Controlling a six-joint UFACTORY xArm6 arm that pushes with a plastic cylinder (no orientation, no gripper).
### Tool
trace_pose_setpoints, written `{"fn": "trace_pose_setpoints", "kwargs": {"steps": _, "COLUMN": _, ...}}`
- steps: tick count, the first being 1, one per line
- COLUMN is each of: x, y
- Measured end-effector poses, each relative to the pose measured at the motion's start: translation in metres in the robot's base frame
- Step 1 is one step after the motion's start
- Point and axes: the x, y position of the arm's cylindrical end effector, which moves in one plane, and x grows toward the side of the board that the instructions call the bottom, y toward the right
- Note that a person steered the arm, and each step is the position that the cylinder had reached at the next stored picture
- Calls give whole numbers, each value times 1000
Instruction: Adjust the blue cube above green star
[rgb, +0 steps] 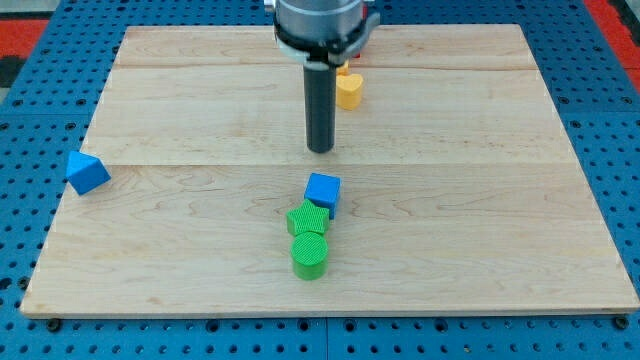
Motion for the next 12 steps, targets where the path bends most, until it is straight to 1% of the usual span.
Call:
{"fn": "trace_pose_setpoints", "kwargs": {"steps": 1, "x": 18, "y": -92}}
{"fn": "trace_pose_setpoints", "kwargs": {"steps": 2, "x": 47, "y": -23}}
{"fn": "trace_pose_setpoints", "kwargs": {"steps": 3, "x": 35, "y": 71}}
{"fn": "trace_pose_setpoints", "kwargs": {"steps": 4, "x": 77, "y": 131}}
{"fn": "trace_pose_setpoints", "kwargs": {"steps": 5, "x": 118, "y": 118}}
{"fn": "trace_pose_setpoints", "kwargs": {"steps": 8, "x": 106, "y": 55}}
{"fn": "trace_pose_setpoints", "kwargs": {"steps": 9, "x": 100, "y": 43}}
{"fn": "trace_pose_setpoints", "kwargs": {"steps": 10, "x": 99, "y": 37}}
{"fn": "trace_pose_setpoints", "kwargs": {"steps": 12, "x": 95, "y": 49}}
